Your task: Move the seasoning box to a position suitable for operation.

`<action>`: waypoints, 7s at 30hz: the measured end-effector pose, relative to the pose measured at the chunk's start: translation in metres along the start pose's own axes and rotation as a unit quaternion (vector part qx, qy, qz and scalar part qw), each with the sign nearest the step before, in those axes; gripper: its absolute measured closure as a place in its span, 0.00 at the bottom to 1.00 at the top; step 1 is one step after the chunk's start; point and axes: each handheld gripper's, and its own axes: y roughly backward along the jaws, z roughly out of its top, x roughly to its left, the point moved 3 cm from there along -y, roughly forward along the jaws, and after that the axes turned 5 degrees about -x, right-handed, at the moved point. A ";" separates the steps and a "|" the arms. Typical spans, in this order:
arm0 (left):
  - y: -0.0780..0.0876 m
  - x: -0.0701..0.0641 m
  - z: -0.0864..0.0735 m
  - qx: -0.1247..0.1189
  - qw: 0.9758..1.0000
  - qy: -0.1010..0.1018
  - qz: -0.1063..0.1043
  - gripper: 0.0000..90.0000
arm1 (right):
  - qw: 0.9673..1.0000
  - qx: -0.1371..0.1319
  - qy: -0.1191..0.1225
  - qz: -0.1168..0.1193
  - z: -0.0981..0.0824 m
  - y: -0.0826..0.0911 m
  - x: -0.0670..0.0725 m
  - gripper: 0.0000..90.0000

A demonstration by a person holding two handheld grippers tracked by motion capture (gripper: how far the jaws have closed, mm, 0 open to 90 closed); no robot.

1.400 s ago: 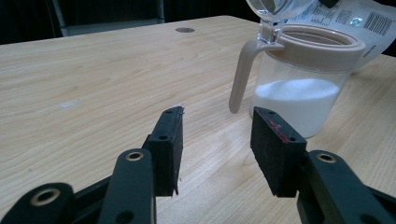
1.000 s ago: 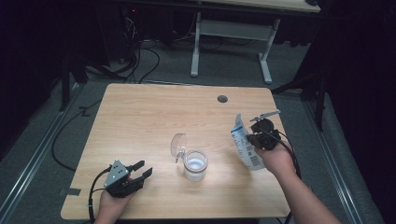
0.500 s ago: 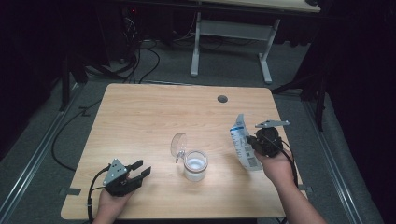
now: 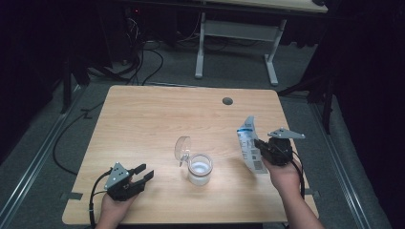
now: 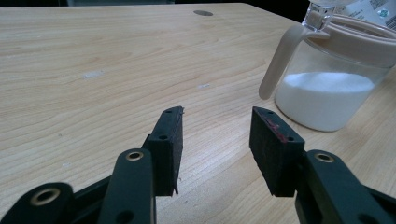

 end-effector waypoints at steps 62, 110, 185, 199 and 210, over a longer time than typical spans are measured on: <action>0.003 0.001 -0.004 -0.016 1.000 0.015 -0.003 0.54 | 0.980 -0.191 -0.045 0.031 -0.040 -0.020 -0.003 1.00; 0.004 -0.001 -0.004 -0.019 1.000 0.010 -0.008 0.52 | 0.981 -0.189 -0.035 -0.004 -0.065 -0.011 -0.017 0.95; 0.004 -0.002 -0.004 -0.021 1.000 0.004 -0.009 0.52 | 0.984 -0.173 -0.052 -0.013 -0.071 -0.009 -0.012 0.57; 0.004 -0.003 -0.004 -0.018 1.000 0.004 -0.011 0.52 | 0.985 -0.163 -0.050 -0.025 -0.079 0.000 -0.012 0.57; 0.003 -0.004 -0.004 -0.015 1.000 -0.002 -0.013 0.52 | 0.988 -0.145 -0.039 -0.036 -0.091 0.005 -0.007 0.57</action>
